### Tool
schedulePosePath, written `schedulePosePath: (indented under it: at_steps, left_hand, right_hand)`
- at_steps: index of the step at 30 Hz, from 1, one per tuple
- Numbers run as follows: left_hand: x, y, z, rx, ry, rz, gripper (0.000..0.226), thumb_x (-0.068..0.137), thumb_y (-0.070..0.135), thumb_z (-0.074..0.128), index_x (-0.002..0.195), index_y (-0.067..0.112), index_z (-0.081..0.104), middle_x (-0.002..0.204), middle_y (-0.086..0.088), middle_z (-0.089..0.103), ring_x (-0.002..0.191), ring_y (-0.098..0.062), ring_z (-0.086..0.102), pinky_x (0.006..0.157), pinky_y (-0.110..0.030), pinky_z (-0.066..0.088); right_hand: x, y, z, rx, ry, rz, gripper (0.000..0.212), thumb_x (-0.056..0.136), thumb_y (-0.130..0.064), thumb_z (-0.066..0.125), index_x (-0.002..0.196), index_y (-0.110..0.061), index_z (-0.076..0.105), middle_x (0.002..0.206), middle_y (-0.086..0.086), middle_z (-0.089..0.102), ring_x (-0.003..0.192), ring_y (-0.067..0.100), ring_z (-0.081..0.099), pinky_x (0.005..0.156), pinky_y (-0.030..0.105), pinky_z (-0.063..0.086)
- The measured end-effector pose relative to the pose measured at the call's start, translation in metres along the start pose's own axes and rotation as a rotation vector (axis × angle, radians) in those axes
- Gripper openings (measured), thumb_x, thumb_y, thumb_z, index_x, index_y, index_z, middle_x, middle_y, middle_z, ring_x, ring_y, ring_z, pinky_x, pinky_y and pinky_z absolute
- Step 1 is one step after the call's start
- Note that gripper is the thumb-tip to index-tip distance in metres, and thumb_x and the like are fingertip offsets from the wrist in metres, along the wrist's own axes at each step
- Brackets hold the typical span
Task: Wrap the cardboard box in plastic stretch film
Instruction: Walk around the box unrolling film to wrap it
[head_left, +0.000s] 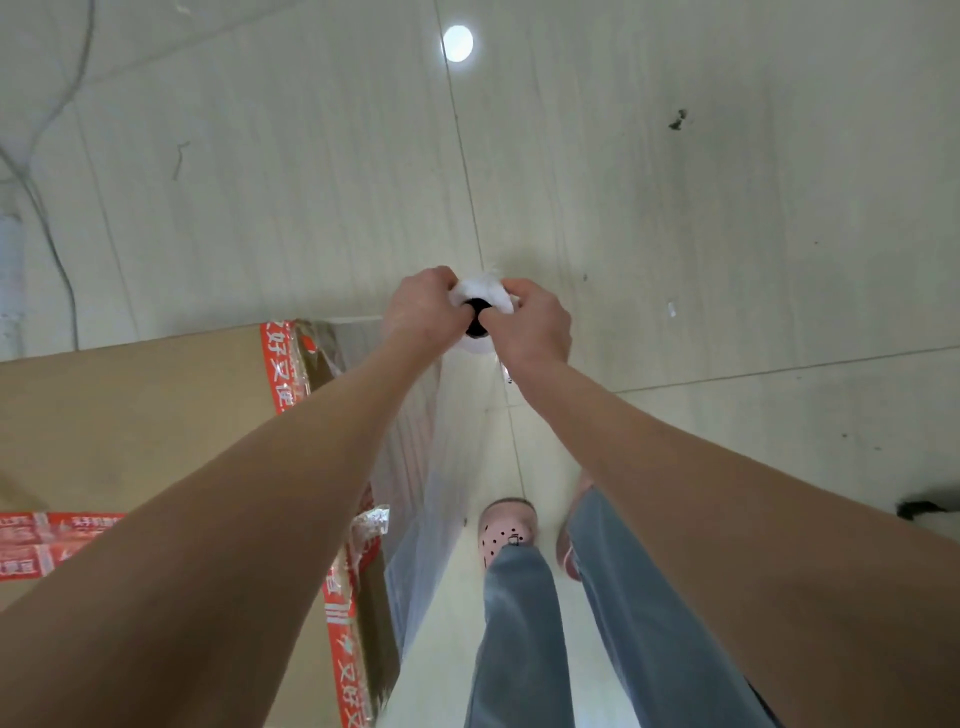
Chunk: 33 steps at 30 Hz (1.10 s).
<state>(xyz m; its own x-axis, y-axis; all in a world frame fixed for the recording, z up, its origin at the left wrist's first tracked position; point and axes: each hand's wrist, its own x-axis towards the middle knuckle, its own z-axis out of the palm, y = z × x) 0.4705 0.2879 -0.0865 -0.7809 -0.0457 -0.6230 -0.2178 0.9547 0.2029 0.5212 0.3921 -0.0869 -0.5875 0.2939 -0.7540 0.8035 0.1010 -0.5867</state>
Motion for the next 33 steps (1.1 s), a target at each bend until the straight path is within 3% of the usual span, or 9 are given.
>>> schedulePosePath:
  at_steps: [3,7,10,17,20,23,27,30,33]
  left_hand:
    - [-0.003,-0.014,-0.002,-0.148,0.068,-0.152,0.019,0.078,0.027,0.054,0.088,0.011,0.052,0.08,-0.008,0.065,0.074,-0.029,0.064,0.067,-0.038,0.054]
    - [-0.001,-0.025,-0.007,-0.31,0.032,-0.297,0.025,0.083,0.031,0.058,0.09,0.009,0.049,0.093,-0.012,0.066,0.073,-0.031,0.068,0.071,-0.043,0.058]
    - [0.004,-0.029,-0.017,-0.15,0.005,-0.146,0.025,0.084,0.033,0.06,0.089,0.011,0.05,0.091,-0.009,0.067,0.078,-0.027,0.064,0.066,-0.035,0.05]
    - [0.03,-0.026,-0.037,0.266,-0.06,0.21,0.048,0.085,0.019,0.056,0.132,0.024,0.048,0.114,-0.004,0.058,0.105,-0.026,0.058,0.074,-0.031,0.043]
    - [0.044,-0.026,-0.052,0.396,-0.099,0.235,0.033,0.083,0.017,0.054,0.116,0.018,0.058,0.105,-0.006,0.058,0.096,-0.028,0.059,0.067,-0.031,0.04]
    - [0.056,-0.031,-0.064,0.361,-0.118,0.176,0.023,0.081,0.017,0.055,0.104,0.013,0.056,0.099,-0.008,0.057,0.09,-0.029,0.058,0.064,-0.031,0.038]
    - [0.068,-0.046,-0.077,0.106,-0.083,-0.025,0.013,0.08,0.022,0.057,0.088,0.011,0.053,0.089,-0.007,0.058,0.078,-0.028,0.056,0.06,-0.029,0.039]
    - [0.077,-0.056,-0.085,-0.111,-0.067,-0.166,0.018,0.08,0.025,0.058,0.076,0.01,0.049,0.081,-0.01,0.065,0.072,-0.028,0.066,0.063,-0.035,0.053]
    - [0.086,-0.066,-0.094,-0.3,-0.086,-0.298,0.025,0.08,0.029,0.06,0.067,0.012,0.047,0.063,-0.01,0.067,0.055,-0.023,0.069,0.063,-0.033,0.059]
  right_hand:
    - [0.005,-0.011,0.014,0.065,-0.048,0.042,0.037,0.079,-0.018,0.063,0.115,-0.021,0.057,0.098,-0.004,0.059,0.08,0.015,0.055,0.065,0.021,0.042]
    - [0.008,-0.014,0.032,0.16,-0.14,0.206,0.041,0.079,-0.018,0.067,0.117,-0.016,0.052,0.096,0.0,0.052,0.085,0.022,0.063,0.082,0.038,0.056]
    - [0.011,-0.013,0.04,0.149,-0.077,0.19,0.036,0.078,-0.019,0.065,0.112,-0.018,0.053,0.092,-0.003,0.053,0.09,0.025,0.065,0.083,0.04,0.055]
    - [0.018,-0.024,0.055,0.003,-0.096,0.199,0.049,0.066,-0.035,0.066,0.113,-0.028,0.055,0.083,-0.011,0.057,0.081,0.022,0.067,0.079,0.04,0.056]
    - [0.022,-0.034,0.061,-0.084,-0.088,0.19,0.05,0.061,-0.043,0.062,0.11,-0.035,0.054,0.084,-0.014,0.058,0.073,0.015,0.065,0.075,0.038,0.055]
    - [0.027,-0.048,0.066,-0.16,-0.041,0.158,0.052,0.064,-0.043,0.062,0.115,-0.036,0.055,0.074,-0.021,0.049,0.062,0.0,0.051,0.062,0.027,0.043]
    - [0.037,-0.067,0.078,-0.116,-0.005,0.127,0.046,0.073,-0.037,0.066,0.116,-0.028,0.053,0.079,-0.014,0.051,0.062,-0.002,0.047,0.05,0.02,0.031]
    - [0.044,-0.082,0.089,-0.061,-0.062,0.15,0.056,0.078,-0.035,0.065,0.128,-0.024,0.044,0.096,-0.005,0.051,0.064,0.004,0.049,0.054,0.022,0.035]
    - [0.052,-0.1,0.1,-0.049,-0.092,0.146,0.056,0.078,-0.033,0.065,0.129,-0.022,0.044,0.095,-0.005,0.049,0.066,0.008,0.051,0.052,0.02,0.034]
